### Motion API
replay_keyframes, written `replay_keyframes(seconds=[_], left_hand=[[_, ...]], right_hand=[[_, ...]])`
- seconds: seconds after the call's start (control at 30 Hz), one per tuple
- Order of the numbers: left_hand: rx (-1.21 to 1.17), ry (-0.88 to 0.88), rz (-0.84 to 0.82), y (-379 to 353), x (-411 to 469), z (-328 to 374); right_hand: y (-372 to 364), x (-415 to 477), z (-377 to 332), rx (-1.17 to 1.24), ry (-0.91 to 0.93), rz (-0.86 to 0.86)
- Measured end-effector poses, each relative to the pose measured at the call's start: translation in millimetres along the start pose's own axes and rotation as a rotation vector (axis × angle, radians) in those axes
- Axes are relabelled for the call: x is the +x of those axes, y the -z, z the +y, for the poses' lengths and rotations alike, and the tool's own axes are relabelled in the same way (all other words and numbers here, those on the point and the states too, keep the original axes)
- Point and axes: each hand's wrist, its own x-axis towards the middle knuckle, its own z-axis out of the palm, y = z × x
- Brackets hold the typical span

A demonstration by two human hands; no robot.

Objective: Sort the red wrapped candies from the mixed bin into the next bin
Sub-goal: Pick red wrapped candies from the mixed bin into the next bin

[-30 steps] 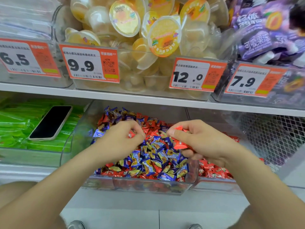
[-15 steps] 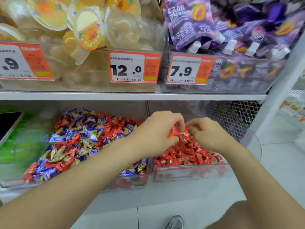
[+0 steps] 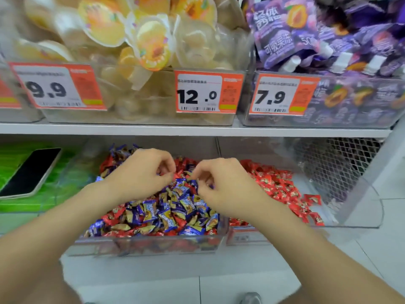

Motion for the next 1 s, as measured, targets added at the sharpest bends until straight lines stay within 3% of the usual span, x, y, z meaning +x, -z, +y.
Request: replay_keyframes(seconds=[0.1, 0.27, 0.47, 0.73, 0.9, 1.0], left_hand=[[0.014, 0.106, -0.043, 2.2, -4.2, -37.6], [0.146, 0.043, -0.149, 2.1, 6.2, -48.3], [0.297, 0.142, -0.334, 7.3, 15.4, -68.6], [0.487, 0.156, -0.249, 14.2, 11.9, -66.3], [0.118, 0.013, -0.378, 12.7, 12.5, -66.0], [0.136, 0.04, -0.381, 11.1, 10.6, -69.7]], right_hand=[[-23.6, 35.3, -10.4, -0.276, 0.021, -0.002], [-52.7, 89.2, -14.5, -0.226, -0.093, -0.122], [-84.0, 129.8, -13.9, -0.06, -0.032, -0.349], [-73.1, 136.1, -4.0, -0.1, -0.028, -0.405], [-58.1, 128.1, 5.9, -0.085, -0.076, -0.376], [-56.7, 123.0, 10.7, -0.072, -0.103, -0.35]])
